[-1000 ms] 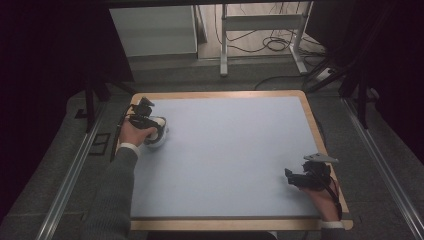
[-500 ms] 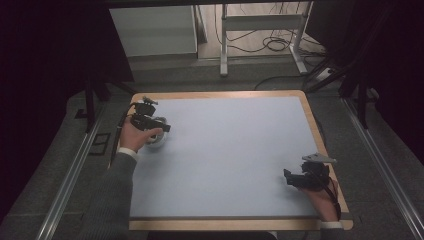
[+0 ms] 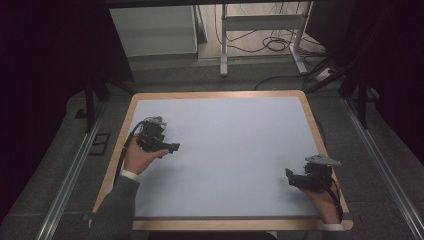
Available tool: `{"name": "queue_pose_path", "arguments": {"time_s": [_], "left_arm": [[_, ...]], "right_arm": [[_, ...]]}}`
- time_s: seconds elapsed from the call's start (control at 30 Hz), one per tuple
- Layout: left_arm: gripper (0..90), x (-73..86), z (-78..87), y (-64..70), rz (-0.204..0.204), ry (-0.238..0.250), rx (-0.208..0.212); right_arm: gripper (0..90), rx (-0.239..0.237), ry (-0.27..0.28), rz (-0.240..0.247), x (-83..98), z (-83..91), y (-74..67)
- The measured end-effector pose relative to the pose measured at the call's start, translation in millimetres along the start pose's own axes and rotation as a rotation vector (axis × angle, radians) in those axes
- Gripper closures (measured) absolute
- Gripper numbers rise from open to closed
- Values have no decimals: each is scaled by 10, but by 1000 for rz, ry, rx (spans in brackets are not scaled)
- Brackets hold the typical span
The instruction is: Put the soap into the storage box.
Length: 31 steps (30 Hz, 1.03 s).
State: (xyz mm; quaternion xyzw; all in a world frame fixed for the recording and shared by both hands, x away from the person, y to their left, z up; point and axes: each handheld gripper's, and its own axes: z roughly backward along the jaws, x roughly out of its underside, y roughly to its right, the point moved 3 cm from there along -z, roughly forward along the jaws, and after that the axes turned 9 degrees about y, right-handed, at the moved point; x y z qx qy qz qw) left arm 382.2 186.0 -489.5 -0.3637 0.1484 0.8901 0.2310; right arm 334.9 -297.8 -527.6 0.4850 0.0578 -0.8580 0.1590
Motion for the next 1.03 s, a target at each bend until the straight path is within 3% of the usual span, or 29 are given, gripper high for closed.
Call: {"name": "queue_pose_path", "arguments": {"time_s": [0.07, 0.27, 0.47, 0.63, 0.9, 1.03], "left_arm": [[260, 134, -7, 70, 3, 3, 28], [262, 309, 32, 167, 14, 44, 58], [263, 582, 35, 186, 42, 61, 59], [263, 775, -12, 175, 33, 50, 46], [263, 828, 27, 137, 39, 61, 51], [257, 868, 41, 124, 39, 58, 53]], "right_arm": [[68, -1, 5, -3, -2, 8, 1], [68, -1, 7, -4, -3, 16, -5], [68, 1, 12, 7, -11, 19, -42], [69, 1, 22, 16, -35, 29, -81], [68, -2, 34, 13, -66, 23, -121], [69, -29, 47, 15, -105, 24, -167]]}}
